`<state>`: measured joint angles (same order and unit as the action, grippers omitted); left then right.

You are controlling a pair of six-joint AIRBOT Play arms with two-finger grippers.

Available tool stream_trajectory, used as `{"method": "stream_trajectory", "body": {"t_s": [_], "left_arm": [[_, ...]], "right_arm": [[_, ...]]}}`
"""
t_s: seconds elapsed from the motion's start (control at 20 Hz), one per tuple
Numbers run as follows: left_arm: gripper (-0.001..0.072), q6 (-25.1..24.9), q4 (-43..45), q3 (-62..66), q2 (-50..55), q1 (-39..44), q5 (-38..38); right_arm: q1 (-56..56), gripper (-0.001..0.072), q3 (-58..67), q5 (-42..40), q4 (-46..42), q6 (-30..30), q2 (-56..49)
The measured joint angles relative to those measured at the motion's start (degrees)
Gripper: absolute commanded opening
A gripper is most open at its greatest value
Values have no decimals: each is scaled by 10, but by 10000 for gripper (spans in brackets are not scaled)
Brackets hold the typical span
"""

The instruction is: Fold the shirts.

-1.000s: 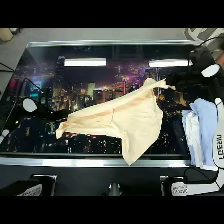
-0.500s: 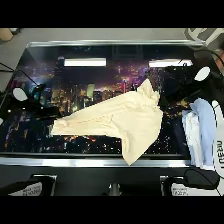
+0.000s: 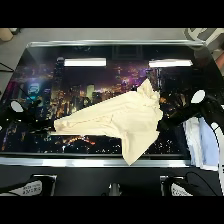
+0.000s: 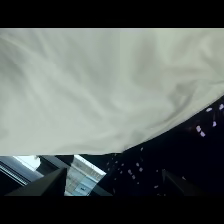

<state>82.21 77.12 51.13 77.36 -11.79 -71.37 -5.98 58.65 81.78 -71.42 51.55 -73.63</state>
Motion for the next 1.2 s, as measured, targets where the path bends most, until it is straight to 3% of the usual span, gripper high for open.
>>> {"method": "stream_trajectory", "body": {"t_s": [0.25,0.35,0.4,0.45,0.5,0.8,0.95,1.1,1.15,1.2], "left_arm": [[440,-17,-40,-12,24,-5,17],[267,-21,-54,-14,28,-5,35],[137,-22,-54,-15,30,-5,42],[54,-24,-56,-16,31,-6,46],[25,-27,-63,-16,32,-6,50],[25,-49,-77,-17,24,-5,59],[25,-54,-83,-17,9,-6,57],[25,-57,-86,-17,-1,-6,53],[25,-58,-90,-17,-3,-6,51],[24,-58,-96,-17,-5,-6,50]], "right_arm": [[0,626,-12,3,1,-3,9],[0,626,-14,3,-2,-4,10],[0,627,-16,3,-8,-4,10],[0,630,-20,3,-15,0,11],[0,632,-28,3,-21,0,11],[0,628,-114,-54,-13,11,9],[0,594,-136,-89,14,21,1],[0,449,-148,-121,33,35,-15],[0,275,-150,-128,42,39,-19],[0,35,-151,-143,47,42,-23]]}}
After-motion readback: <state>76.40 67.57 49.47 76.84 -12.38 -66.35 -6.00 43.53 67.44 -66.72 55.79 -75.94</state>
